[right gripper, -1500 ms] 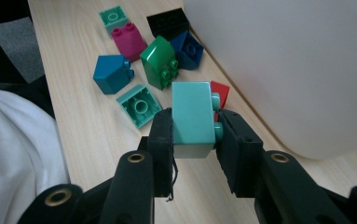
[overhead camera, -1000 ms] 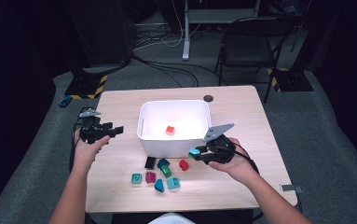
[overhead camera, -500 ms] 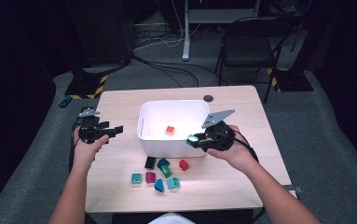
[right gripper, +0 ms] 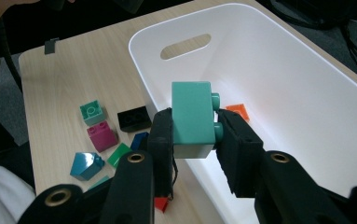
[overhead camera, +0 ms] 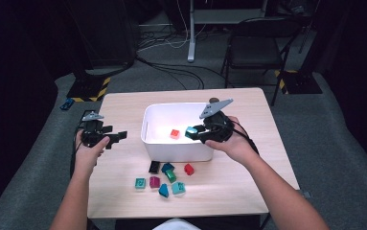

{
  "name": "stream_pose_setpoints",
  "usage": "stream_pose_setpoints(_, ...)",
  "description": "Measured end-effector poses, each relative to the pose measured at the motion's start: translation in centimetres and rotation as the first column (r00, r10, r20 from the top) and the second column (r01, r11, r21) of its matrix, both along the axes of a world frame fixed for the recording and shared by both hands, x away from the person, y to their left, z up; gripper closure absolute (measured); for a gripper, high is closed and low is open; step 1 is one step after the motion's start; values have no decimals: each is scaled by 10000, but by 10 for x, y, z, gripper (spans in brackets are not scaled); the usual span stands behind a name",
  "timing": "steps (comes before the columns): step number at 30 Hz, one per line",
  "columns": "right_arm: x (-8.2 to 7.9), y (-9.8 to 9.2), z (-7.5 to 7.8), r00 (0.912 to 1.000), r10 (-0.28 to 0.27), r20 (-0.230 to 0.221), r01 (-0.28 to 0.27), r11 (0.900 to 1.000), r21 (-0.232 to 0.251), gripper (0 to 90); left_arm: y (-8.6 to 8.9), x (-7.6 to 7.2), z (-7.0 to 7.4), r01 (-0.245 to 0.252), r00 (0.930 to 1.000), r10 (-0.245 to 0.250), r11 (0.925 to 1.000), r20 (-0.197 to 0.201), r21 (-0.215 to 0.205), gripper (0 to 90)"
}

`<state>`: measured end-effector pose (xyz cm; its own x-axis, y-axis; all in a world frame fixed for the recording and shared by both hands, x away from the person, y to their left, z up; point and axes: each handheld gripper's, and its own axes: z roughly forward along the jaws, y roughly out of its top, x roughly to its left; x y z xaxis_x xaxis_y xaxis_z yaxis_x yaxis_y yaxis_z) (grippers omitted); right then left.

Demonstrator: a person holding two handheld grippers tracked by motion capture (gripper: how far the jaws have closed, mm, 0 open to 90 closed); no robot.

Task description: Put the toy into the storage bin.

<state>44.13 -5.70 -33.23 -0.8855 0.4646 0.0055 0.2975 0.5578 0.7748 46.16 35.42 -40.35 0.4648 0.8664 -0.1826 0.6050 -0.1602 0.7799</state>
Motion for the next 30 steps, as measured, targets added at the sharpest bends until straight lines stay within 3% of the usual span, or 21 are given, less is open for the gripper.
stream_pose_setpoints(15, 32, 25, 7, 10000, -25, -20, 25, 10000, -88, 671, 1, 0, 0, -44, 10000, 44, 9997, 15, -260, 213)
stream_pose_setpoints(30, 72, 58, -12, 9995, -94, -288, 86, 9996, -285, 671, 2, -1, 2, 8, 10000, -7, 9994, 32, -340, 218)
